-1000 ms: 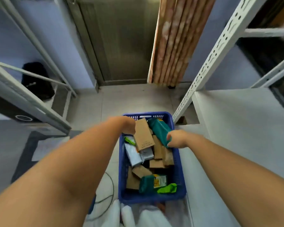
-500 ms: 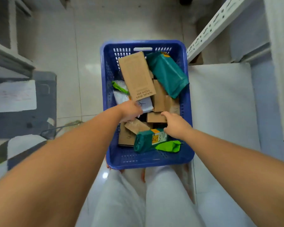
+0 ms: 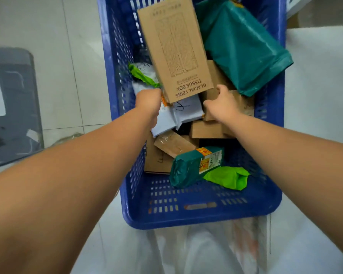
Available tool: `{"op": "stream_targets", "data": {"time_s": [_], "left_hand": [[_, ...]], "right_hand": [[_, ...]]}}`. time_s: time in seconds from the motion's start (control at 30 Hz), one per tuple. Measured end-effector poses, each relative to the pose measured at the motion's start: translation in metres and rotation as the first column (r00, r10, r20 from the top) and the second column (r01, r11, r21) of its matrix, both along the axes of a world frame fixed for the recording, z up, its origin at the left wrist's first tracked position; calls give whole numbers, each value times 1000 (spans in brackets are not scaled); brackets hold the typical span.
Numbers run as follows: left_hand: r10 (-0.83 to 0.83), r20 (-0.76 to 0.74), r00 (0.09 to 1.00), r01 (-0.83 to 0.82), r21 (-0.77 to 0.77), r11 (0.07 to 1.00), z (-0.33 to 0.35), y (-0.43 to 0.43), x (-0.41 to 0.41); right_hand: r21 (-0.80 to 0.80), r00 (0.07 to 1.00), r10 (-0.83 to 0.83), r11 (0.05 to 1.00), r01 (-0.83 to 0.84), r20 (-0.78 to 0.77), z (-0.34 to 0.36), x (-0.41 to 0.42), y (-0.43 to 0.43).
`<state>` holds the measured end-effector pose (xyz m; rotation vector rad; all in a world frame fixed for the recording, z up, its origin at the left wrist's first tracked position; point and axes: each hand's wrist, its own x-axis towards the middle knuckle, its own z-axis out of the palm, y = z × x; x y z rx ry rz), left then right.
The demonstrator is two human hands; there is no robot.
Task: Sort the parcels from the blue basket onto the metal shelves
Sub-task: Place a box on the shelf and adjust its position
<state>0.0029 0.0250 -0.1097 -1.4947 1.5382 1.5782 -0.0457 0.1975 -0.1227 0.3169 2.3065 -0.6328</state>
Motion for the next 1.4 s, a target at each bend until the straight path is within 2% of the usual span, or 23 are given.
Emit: {"op": "stream_targets", "data": {"time_s": [0.1,0.17,0.27,0.47,0.63,0.73,0.83,0.9,1.03,1.17,1.4], "left_hand": [[13,-66,998,-11,35,999,-12,6,-7],[-23,-87,996,29,67,997,-16,11,-10],[-88,-113,990,101,116,988,-18,20,-11],[-93,-138,986,113,146,983,-16,27,-1],[-202,-36,979,205,146,968,-11,24,16],[-163,-30,986,166,130,978,-1,25,21],[-17,-121,992,26,69,997,14,27,22],[8,-180,984,-5,16,1000,24,26,21],[-6,-251,968,-7,-48,999,51,27,9],[91,-347,934,-131,-94,987,84,24,-8],[25,-388,921,-71,-104,992,126,17,-14]], "right_hand": [[-97,980,-200,975,200,8,-14,-12,-11],[-151,960,-276,948,280,50,-21,-15,-17],[-199,958,-274,938,285,80,-30,-16,-23],[-192,945,-316,926,326,82,-29,-4,-15],[-193,954,-270,937,291,129,-13,8,1],[-205,949,-288,929,309,129,1,14,7],[-277,902,-398,859,431,169,19,8,9],[-322,878,-437,817,479,197,34,0,9],[-390,886,-425,795,464,186,63,-15,7],[-452,889,-431,770,450,153,96,-27,1],[-511,888,-446,742,434,107,152,-30,-5]]}}
